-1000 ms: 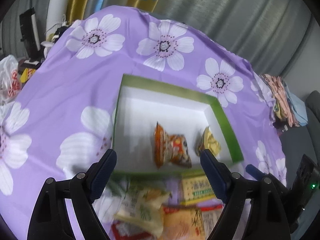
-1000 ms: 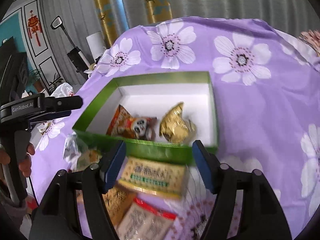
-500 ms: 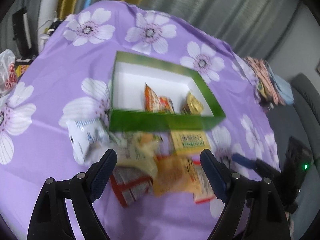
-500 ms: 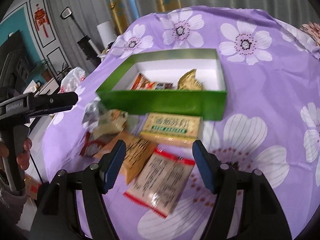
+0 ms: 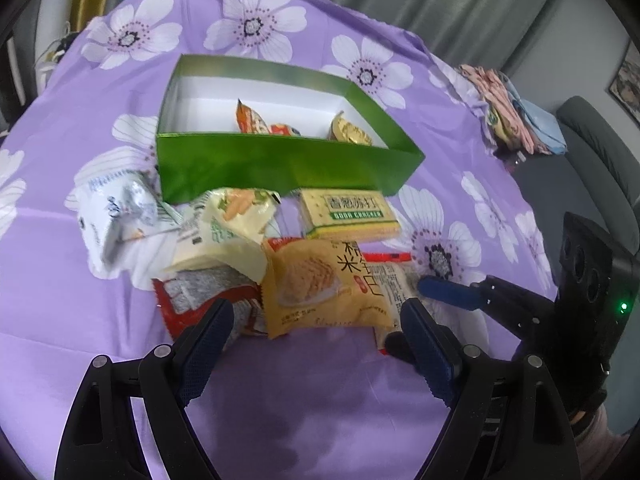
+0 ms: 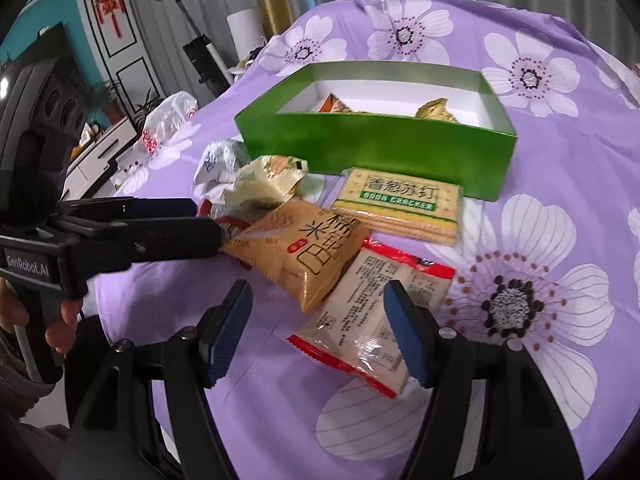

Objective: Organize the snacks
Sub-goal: 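Grasp the yellow rice-cracker bag with the right gripper, then lift the yellow bag and carry it into the green box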

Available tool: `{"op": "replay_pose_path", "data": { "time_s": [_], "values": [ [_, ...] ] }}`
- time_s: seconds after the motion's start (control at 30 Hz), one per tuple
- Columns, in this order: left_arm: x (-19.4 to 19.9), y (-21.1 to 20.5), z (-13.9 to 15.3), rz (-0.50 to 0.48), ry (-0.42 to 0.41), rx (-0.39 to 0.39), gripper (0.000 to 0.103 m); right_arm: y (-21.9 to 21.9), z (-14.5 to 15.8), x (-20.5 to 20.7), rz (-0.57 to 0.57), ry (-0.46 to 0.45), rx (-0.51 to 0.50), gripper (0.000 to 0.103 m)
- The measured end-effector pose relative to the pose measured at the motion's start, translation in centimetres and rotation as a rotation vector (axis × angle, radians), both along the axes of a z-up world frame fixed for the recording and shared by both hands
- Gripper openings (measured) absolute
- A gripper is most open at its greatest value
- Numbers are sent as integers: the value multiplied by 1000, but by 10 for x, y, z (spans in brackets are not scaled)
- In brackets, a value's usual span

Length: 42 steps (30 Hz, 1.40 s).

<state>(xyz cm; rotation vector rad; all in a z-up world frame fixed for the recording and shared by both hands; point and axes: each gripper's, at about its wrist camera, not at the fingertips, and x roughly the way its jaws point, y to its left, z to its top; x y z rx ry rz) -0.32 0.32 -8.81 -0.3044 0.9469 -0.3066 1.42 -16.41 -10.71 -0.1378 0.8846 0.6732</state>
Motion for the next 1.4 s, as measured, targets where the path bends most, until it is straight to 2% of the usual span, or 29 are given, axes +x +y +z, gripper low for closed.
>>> {"op": "replay_pose_path", "data": {
  "time_s": [0.13,0.17,0.33,0.4,0.6,0.87,1.07,1.4],
  "values": [
    [7,-6,-7,-10,2,1,84,8,-6,6,9,-3,-7,65],
    [10,-6,-9,-16,7,-6,79,10,-7,8,10,-1,-7,62],
    [19,-11,-16,-35,26,-8,67,17,-15,12,21,-1,-23,53],
    [21,-11,-21,-38,44,-17,57,19,-17,13,30,-2,-19,50],
    [23,-6,-27,-29,65,-57,48,22,-22,15,44,0,-18,42],
    [17,-17,-20,-44,52,-43,47,21,-19,8,33,-35,1,36],
    [12,-17,-15,-46,57,-85,47,16,-11,-1,19,-51,13,35],
    [7,-22,20,-53,-23,-91,47,11,23,-10,13,-147,23,35]
  ]
}}
